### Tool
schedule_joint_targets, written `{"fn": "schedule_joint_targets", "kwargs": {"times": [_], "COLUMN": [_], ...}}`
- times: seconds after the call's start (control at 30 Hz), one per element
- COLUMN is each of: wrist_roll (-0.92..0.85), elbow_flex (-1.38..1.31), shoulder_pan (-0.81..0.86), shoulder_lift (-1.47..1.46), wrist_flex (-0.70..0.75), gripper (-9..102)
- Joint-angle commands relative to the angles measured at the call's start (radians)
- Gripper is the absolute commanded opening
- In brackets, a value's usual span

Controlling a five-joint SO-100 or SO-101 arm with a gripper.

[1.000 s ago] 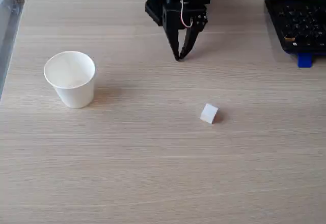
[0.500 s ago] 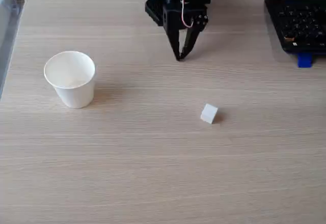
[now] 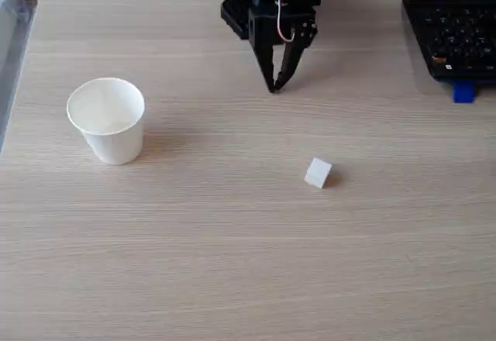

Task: Grasp a block and put it in the bin.

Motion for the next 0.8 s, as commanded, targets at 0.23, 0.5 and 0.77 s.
{"fn": "schedule_joint_targets", "kwargs": {"times": [0.23,0.5,0.77], "wrist_roll": [0.006,0.043,0.126], "elbow_flex": [-0.120,-0.273,-0.423], "shoulder_pan": [-0.029,-0.018,-0.017], "shoulder_lift": [-0.071,-0.268,-0.469], "wrist_flex": [0.028,0.000,-0.018], "gripper": [0,2,6]}}
